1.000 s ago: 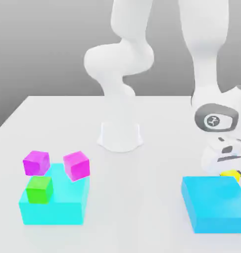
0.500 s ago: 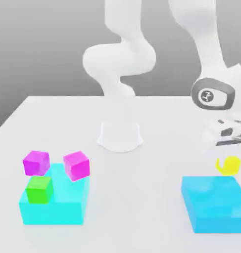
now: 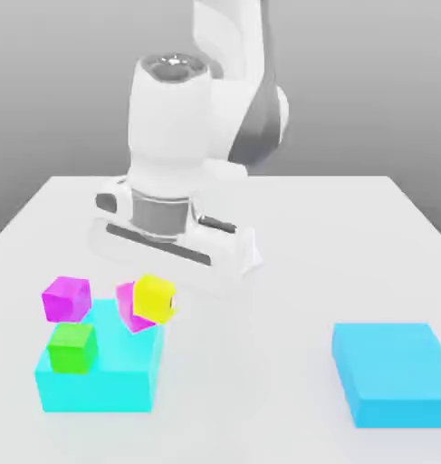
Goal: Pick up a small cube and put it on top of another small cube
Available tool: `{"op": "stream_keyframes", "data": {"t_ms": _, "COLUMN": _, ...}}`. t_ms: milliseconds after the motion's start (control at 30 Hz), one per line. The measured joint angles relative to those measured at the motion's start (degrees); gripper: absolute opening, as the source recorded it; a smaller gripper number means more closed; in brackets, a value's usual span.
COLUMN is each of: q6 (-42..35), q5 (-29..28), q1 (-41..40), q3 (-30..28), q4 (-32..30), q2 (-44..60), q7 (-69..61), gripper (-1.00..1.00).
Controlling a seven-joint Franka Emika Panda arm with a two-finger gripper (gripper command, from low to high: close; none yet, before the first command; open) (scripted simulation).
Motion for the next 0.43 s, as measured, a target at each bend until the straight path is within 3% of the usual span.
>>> {"op": "stream_keyframes", "data": {"t_ms": 133, "q6": -3.5, "q5": 1.4, "q1": -6.5, "q3": -8.8, "q4": -1.0, "q2": -4.7, "q7": -7.1, "gripper": -1.00}}
{"op": "stream_keyframes", "data": {"t_ms": 300, "q6": 5.9, "q5": 2.9, "q1": -7.3, "q3": -11.3, "q4": -3.3, "q2": 2.5, "q7": -9.6, "gripper": -1.00}}
{"op": "stream_keyframes", "data": {"t_ms": 333, "q6": 7.6, "q5": 3.0, "q1": -7.2, "q3": -11.5, "q4": -3.7, "q2": 3.8, "q7": -9.7, "gripper": 1.00}}
{"op": "stream_keyframes", "data": {"t_ms": 433, "q6": 7.6, "q5": 3.0, "q1": -7.2, "q3": -11.5, "q4": -3.7, "q2": 3.8, "q7": -9.7, "gripper": 1.00}}
